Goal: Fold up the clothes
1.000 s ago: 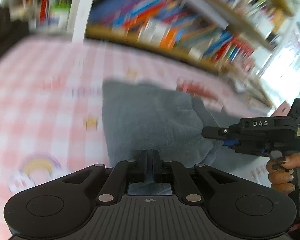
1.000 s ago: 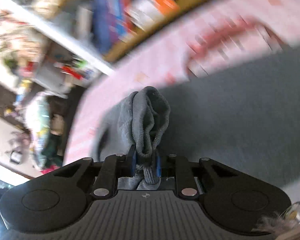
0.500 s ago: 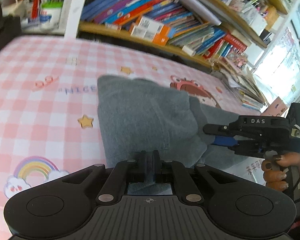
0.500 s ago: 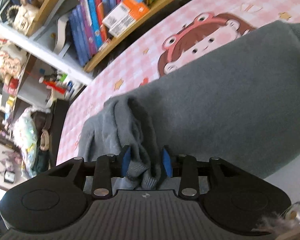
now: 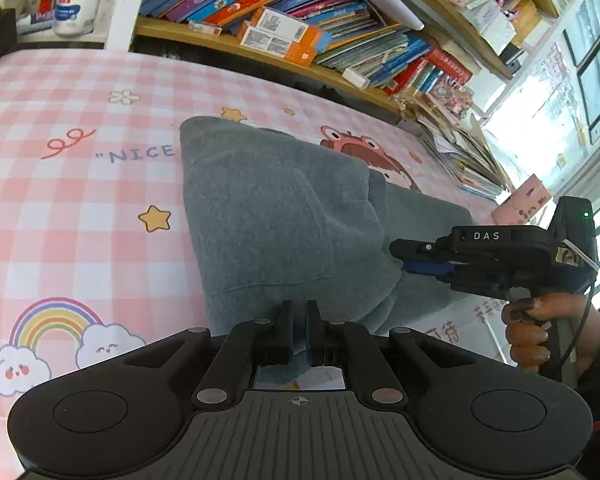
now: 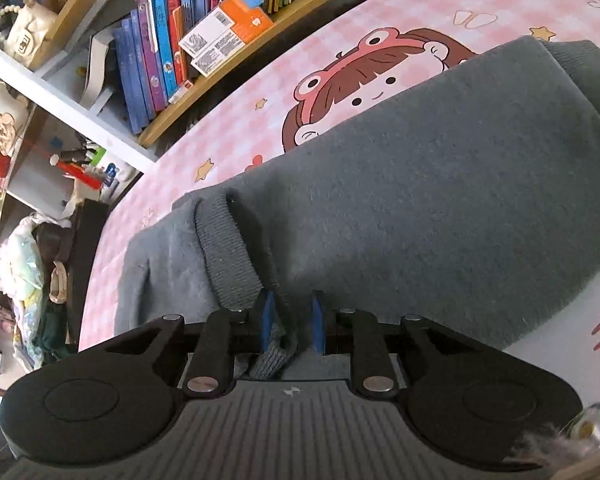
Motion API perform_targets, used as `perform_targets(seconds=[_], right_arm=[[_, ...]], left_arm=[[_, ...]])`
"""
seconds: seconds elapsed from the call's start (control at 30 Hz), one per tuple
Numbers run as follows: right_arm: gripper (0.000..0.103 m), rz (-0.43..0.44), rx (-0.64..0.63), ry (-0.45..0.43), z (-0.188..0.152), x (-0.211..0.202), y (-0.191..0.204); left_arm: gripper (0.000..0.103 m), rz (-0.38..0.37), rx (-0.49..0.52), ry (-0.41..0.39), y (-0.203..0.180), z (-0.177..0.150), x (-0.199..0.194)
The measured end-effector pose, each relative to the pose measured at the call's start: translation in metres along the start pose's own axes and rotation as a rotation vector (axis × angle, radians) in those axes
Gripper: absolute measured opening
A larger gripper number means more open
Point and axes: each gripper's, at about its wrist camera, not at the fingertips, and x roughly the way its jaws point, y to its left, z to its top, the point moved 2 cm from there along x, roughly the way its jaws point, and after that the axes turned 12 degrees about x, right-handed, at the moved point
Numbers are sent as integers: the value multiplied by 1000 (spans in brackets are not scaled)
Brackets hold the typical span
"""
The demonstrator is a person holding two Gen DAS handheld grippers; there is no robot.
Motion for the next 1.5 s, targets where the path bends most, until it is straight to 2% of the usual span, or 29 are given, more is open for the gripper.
perform_targets(seconds=[0.13,0.2,0.33,0.4,0.47,0.77,1.0,1.27,1.5], right_arm=[[23,-7,-11,-31,-3,-8,6],[23,-8,-22,-52,-6,-14,10],[29,-16,-36,-76,-11,-20,16],[33,-18,-36,-79,-15,-22,18],[34,-24,-27,-81,-19,-22,18],[37,-71,-4,-120,-41,-33,16],[42,-109,1,-149,-55,-44,12],[53,-109,-21,-173,-44,-52,8],[57,-99,-89,-184,-17,-66,-6]], left_arm=[[9,9,69,-37,-7,5,-7],[18,16,107,-66,-11,7,-14],[23,25,165,-104,-17,11,-23],[32,30,188,-115,-18,12,-26],[35,29,201,-121,-17,11,-29],[35,3,188,-130,-3,5,-37],[36,-14,241,-107,-10,1,-31],[36,16,230,-141,-28,10,-22],[36,55,202,-172,-51,22,-8]])
